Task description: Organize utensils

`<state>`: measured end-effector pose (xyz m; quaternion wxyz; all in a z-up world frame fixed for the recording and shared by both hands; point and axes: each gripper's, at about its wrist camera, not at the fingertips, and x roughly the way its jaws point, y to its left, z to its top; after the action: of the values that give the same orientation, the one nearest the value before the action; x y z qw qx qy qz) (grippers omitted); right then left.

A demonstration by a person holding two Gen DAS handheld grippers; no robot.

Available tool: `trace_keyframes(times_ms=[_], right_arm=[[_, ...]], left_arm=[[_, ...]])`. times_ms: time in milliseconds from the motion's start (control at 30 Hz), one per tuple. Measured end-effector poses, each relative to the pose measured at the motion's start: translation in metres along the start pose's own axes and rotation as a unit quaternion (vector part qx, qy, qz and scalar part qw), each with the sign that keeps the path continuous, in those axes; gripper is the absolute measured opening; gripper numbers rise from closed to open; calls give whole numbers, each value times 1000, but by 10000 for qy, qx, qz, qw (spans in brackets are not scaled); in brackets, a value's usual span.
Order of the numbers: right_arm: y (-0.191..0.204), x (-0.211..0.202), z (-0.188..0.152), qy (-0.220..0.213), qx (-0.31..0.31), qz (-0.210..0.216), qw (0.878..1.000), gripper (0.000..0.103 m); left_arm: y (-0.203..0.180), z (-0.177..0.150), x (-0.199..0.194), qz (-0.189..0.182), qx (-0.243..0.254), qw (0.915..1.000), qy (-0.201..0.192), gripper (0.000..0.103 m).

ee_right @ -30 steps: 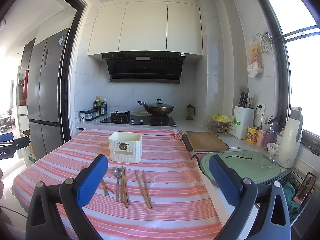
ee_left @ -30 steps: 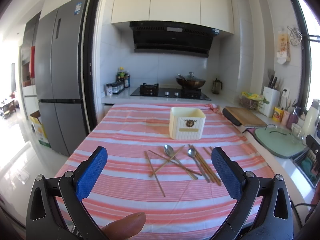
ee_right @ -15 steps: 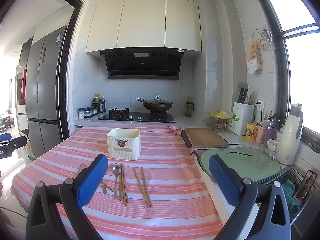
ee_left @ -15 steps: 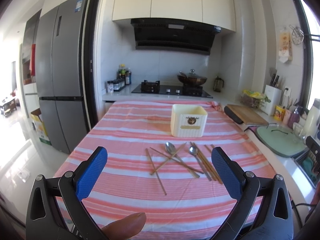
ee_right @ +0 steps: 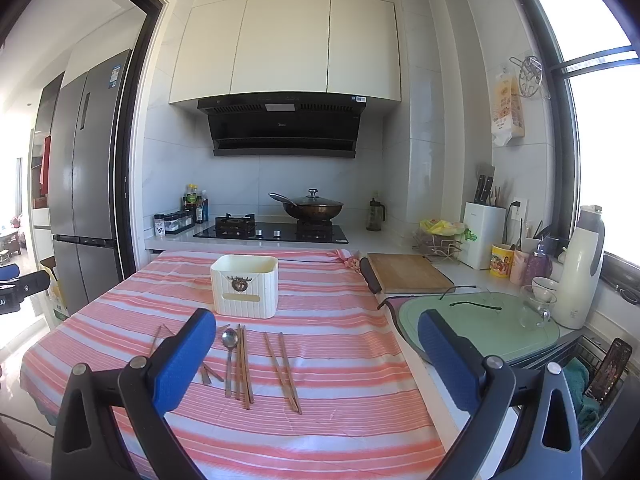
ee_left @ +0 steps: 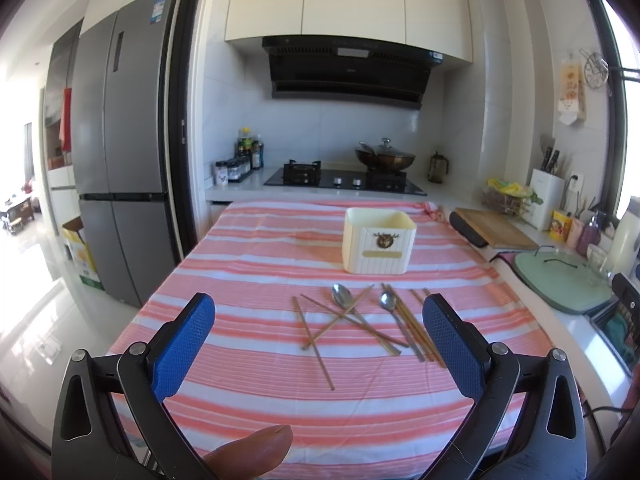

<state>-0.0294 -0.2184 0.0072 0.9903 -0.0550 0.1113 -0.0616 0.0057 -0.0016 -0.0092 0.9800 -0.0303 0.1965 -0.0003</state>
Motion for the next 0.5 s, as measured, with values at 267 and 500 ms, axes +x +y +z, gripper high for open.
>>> trace_keyframes(times_ms=[267, 500], right_arm=[[-3, 1, 0, 29, 11, -24, 10000, 103], [-3, 3, -2, 33, 0, -41, 10000, 103]], left_arm=[[2, -1, 1, 18, 16, 10000, 22, 103], [3, -3, 12, 3, -64, 9998, 186, 103]])
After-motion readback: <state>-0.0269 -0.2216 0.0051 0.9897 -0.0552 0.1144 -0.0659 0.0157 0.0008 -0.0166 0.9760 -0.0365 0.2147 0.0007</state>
